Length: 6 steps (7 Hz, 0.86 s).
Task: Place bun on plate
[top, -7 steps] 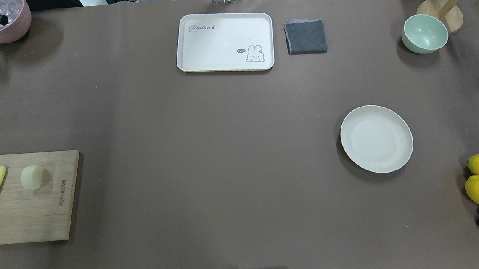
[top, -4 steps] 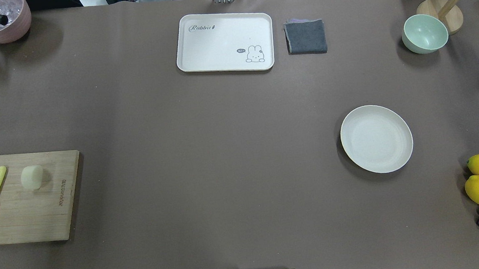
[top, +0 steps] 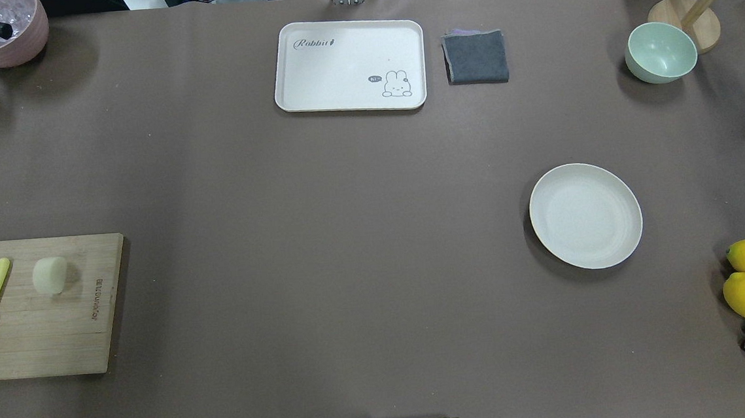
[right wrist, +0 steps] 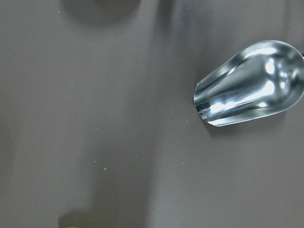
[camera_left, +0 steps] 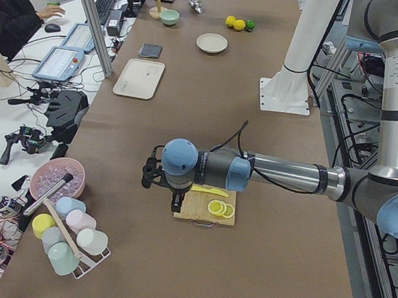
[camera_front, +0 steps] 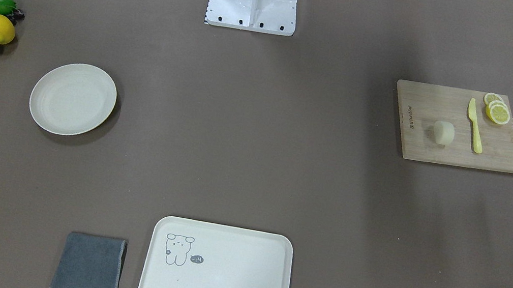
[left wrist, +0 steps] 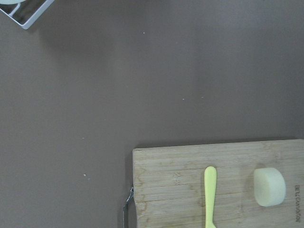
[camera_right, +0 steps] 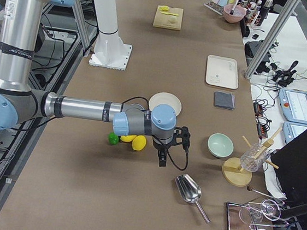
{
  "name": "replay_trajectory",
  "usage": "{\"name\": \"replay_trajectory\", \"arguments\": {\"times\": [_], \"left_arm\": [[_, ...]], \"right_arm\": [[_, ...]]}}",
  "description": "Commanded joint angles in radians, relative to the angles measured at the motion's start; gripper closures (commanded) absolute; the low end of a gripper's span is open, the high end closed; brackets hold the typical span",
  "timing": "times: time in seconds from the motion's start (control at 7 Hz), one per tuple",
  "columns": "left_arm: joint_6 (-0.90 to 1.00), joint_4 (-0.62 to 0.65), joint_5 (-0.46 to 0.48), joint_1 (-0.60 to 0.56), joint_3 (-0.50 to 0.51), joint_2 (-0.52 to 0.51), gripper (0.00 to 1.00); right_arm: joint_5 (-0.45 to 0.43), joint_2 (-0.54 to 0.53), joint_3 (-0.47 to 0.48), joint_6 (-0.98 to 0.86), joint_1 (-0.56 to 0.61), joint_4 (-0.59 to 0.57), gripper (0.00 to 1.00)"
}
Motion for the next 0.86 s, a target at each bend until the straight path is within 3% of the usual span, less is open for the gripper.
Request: {"name": "replay_trajectory", "arguments": {"times": [0.0,0.29,0.71], "left_arm": [[-0.013,-0.099,-0.014,-0.052,-0.007,0.027,0.02],[-0.013,-0.124,0.100,-0.042,0.115,-0.025,0.02],[-0.065,-0.250,0.100,-0.040,0.125,-0.027,0.02]], "right_arm": [[0.013,0.053,0.000,0.031,-0.032,0.009,0.00],[0.011,0.122,0.002,0.248,-0.154,0.014,0.00],[-0.002,0.185,0.008,0.461,-0.358,0.058,0.06]]}}
